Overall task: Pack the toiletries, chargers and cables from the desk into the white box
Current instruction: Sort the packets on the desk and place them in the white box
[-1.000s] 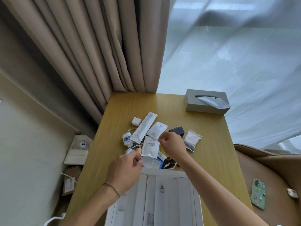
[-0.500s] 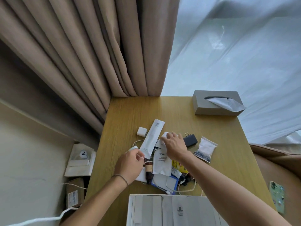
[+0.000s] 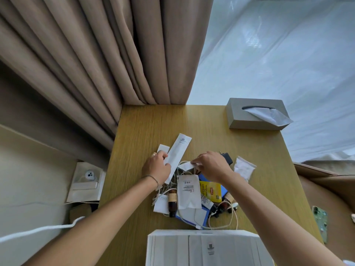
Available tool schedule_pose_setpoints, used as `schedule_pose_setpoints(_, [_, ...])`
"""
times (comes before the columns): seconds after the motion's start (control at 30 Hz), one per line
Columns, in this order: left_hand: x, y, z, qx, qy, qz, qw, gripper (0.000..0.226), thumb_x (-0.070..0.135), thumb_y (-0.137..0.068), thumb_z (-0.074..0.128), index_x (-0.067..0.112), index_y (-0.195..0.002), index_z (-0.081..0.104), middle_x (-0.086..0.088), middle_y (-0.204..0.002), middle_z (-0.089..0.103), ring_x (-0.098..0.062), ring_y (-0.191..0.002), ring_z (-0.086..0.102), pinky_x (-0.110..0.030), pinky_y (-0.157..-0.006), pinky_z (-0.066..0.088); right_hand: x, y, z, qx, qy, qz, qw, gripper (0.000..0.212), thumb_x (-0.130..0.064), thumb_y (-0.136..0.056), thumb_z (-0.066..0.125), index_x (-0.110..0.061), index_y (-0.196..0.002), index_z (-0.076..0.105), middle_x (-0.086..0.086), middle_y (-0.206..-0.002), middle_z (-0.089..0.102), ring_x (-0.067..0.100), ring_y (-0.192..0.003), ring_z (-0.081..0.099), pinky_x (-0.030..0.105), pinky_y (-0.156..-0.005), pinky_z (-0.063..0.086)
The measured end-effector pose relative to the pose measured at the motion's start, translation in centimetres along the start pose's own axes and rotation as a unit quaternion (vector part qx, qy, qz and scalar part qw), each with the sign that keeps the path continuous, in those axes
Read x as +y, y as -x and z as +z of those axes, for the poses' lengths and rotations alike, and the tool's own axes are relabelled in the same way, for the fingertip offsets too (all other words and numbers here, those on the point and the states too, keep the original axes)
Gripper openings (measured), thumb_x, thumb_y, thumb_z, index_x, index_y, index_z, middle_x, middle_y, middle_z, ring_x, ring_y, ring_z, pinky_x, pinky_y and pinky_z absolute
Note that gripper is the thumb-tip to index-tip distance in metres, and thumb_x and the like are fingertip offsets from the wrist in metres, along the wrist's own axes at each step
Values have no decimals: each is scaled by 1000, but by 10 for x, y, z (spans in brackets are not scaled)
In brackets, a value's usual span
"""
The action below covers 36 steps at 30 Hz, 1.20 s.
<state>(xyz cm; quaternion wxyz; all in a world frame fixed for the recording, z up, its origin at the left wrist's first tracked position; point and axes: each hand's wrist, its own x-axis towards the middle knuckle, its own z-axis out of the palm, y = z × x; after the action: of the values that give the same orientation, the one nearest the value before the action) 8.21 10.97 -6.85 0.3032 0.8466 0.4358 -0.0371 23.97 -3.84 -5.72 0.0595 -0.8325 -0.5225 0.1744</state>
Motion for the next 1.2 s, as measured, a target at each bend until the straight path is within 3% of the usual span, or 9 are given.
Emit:
schedule_pose_setpoints(0.1, [4,-12,6,4,-18,10,1000,38,28,-87,60,25,-125,54,0,-124,59,-20,-94,58,-30,-71,46,-3,3,-6,44,-19,44,998,26,-13,-100,51,-18,-99,77,6,-84,76,29,-79,67,39,-65,53])
schedule_pose_setpoints(0.2, [8,-20,13,0,-48,23,999,53,35,-85,66,24,-133,47,-4,-128,59,-26,-106,61,-33,-77,48,-4,10,-12,92,-220,146,960,26,-15,-102,51,-6,-92,73,11,-75,70,27,-64,60,40,-57,44])
schedule_pose_setpoints(0.37, [16,-30,26,-33,-25,14,999,64,26,-81,76,18,-135,42,-13,-129,53,-31,-107,57,-35,-82,49,-10,38,-33,161,-568,244,769,26,-14,-105,52,-6,-91,72,8,-89,73,18,-76,66,27,-58,52])
schedule_pose_setpoints(0.5, [22,-32,29,-37,45,3,998,62,13,-79,76,13,-134,46,-13,-129,56,-32,-112,58,-42,-87,56,-12,61,-40,147,-695,259,655,21,-12,-103,55,0,-113,70,16,-111,75,26,-99,71,36,-79,60])
schedule_pose_setpoints(0.57, [25,-29,26,-31,70,0,997,56,12,-77,74,12,-128,50,-13,-122,59,-32,-105,61,-42,-81,58,-12,71,-42,150,-729,255,618,20,-9,-100,58,-2,-115,69,13,-110,77,24,-99,73,34,-77,60])
schedule_pose_setpoints(0.8, [49,6,-9,-16,188,23,982,54,9,-74,76,19,-115,42,-6,-113,57,-29,-94,64,-24,-55,48,-11,110,-46,150,-778,209,574,34,7,-89,63,-7,-120,64,10,-106,79,23,-97,76,30,-74,60])
schedule_pose_setpoints(0.93, [67,46,-35,-22,278,40,959,59,7,-76,80,16,-123,46,-8,-114,61,-29,-98,65,-26,-62,53,-10,133,-48,146,-783,187,576,43,8,-82,67,-12,-119,68,10,-111,77,25,-102,75,37,-81,60])
schedule_pose_setpoints(1.07, [83,94,-49,-27,363,33,931,43,13,-86,75,13,-123,54,-10,-110,69,-28,-92,70,-37,-71,59,-13,158,-51,141,-799,160,562,44,-1,-73,73,-7,-116,71,13,-112,77,25,-101,75,31,-75,61])
schedule_pose_setpoints(1.2, [91,139,-47,-22,409,19,912,28,17,-92,70,11,-118,60,-10,-106,72,-22,-84,71,-33,-69,59,-13,184,-52,139,-802,152,560,41,-7,-76,74,-7,-117,71,12,-114,76,24,-100,75,31,-76,61])
